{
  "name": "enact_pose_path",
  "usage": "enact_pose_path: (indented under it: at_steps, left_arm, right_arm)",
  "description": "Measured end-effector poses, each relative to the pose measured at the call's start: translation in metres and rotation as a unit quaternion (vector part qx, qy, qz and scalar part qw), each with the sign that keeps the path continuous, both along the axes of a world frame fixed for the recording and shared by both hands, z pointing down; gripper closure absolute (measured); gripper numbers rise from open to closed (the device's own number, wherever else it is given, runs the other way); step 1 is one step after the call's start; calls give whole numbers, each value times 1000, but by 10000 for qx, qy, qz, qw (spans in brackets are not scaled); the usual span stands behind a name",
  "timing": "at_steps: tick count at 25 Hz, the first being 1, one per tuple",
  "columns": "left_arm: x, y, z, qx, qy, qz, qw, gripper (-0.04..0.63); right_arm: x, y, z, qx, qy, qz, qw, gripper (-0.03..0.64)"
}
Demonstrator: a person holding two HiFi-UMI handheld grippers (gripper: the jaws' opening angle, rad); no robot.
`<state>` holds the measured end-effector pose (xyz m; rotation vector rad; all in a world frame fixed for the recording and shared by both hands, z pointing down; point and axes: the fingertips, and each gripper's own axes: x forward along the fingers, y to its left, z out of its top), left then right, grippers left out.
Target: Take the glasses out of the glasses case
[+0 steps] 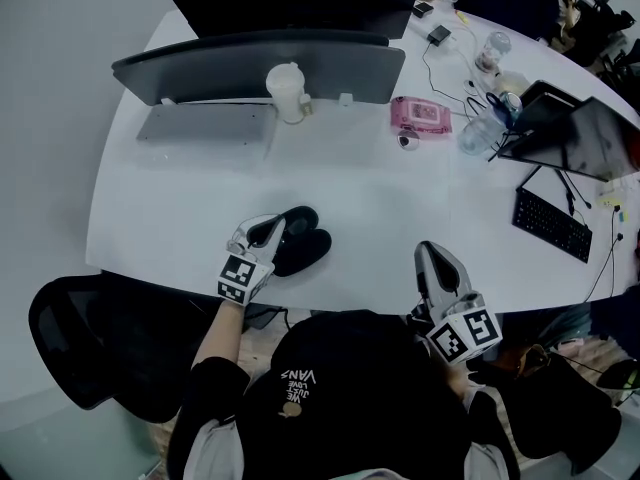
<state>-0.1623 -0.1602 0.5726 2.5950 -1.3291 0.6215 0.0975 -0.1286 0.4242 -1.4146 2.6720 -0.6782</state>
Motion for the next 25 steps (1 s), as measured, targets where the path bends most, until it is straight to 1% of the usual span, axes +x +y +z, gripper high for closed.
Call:
enact_pose_path:
  at_steps: [6,9,15,18,25]
  left_arm:
    - [0,5,33,-451,-204,144,9987,594]
    - [0,8,44,-611,-311,232,9974,594]
    - [-2,10,59,-800,-455,381,9950,594]
    - [0,12,67,-930,-496,492,9932,583]
    - [5,12,80,-1114,-748,818,9876,562]
  right_arm:
    - [3,3,3,-47,18,92,9999,618]
    - [2,5,5,-87,17,104,9999,618]
    - [2,6,8,-131,22,161,9998,618]
    - [5,7,8,-139,36,218,9997,618]
    - [8,9,10,-158,52,300,9994,618]
